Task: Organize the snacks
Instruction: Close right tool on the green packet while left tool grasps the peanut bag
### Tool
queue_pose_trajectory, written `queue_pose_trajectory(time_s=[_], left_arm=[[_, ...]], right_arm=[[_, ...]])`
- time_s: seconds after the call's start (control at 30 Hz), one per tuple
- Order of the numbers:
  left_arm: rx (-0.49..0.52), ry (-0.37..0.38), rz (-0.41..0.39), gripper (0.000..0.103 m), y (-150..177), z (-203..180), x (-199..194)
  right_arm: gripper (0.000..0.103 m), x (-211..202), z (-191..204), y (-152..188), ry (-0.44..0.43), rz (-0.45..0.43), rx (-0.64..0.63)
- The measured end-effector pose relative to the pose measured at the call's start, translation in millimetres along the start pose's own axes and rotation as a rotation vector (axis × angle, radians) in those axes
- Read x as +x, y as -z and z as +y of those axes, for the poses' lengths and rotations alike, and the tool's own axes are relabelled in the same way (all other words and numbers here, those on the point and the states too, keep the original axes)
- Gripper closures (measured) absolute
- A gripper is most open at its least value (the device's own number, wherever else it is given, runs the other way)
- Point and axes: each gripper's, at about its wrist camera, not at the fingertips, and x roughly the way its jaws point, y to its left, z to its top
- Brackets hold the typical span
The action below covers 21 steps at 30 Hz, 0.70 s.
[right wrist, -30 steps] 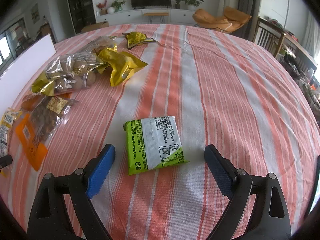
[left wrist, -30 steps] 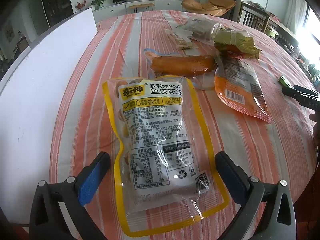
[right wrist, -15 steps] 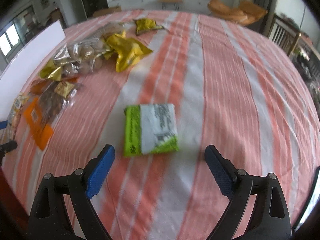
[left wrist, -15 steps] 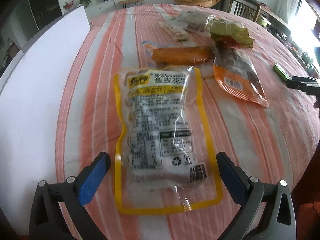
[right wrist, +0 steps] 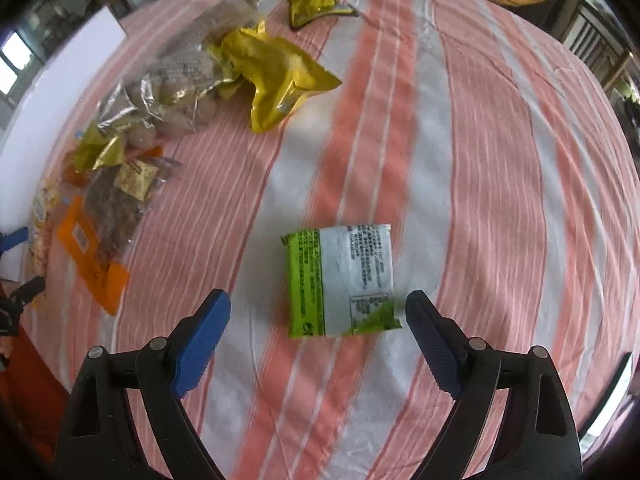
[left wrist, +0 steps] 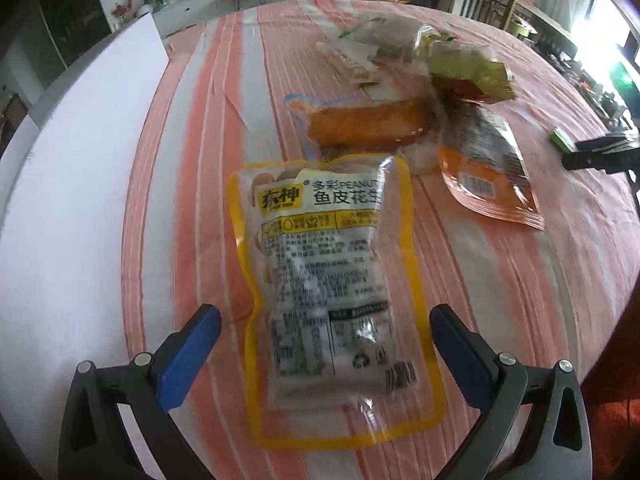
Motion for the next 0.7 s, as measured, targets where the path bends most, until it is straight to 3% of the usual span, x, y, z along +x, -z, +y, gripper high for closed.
queue_pose_trajectory(time_s=[0.03, 0.07, 0.1, 0.17, 0.27, 0.37, 0.43, 0.53, 0.6, 0.7], left_arm=[[-0.010, 0.016, -0.009, 0.022, -0.6, 0.8, 1.1], [-0.016, 0.002, -0.041, 0.026, 0.1, 2.2, -2.5], [-0.022, 0.005, -0.052, 0.037, -1.4, 3.4, -3.3], [-0.060, 0.074, -0.089, 0.047, -3.4, 10.7, -13.1], [-0.117, 0.146, -0.122, 0.047, -2.4, 19.7, -24.7], [-0.162, 0.191, -0.165, 0.047, -0.2, 28.9, -40.5], [-0.224, 0.267, -0.206, 0.047, 1.9, 41.3, -58.1], [-0.297, 0.313, -0.282, 0.047, 5.1, 62.3, -93.6], [-0.331, 0.307, -0.340, 0.047, 7.6, 82.4, -120.5], [-0.381, 0.241, -0.404, 0.047, 13.1, 124.6, -157.2]], right_arm=[[0.034, 0.7, 0.0, 0.0, 0.005, 0.007, 0.001], [0.052, -1.5, -0.7, 0.5, 0.042, 0.002, 0.001], [0.052, -4.8, -2.8, 0.7, 0.064, -0.004, 0.005], [0.052, -11.4, -13.3, 2.5, 0.007, -0.012, 0.061], [0.052, -27.9, -19.1, 5.9, 0.007, -0.049, 0.086], [0.052, -55.2, -12.7, 8.8, -0.067, -0.099, 0.096], [0.052, -77.9, 6.0, 0.4, -0.125, -0.140, 0.078], [0.052, -102.3, 50.9, -17.0, -0.210, -0.192, 0.026], [0.052, -115.9, 86.6, -32.1, -0.258, -0.224, -0.021], [0.052, -134.1, 161.1, -59.0, -0.372, -0.260, -0.119]])
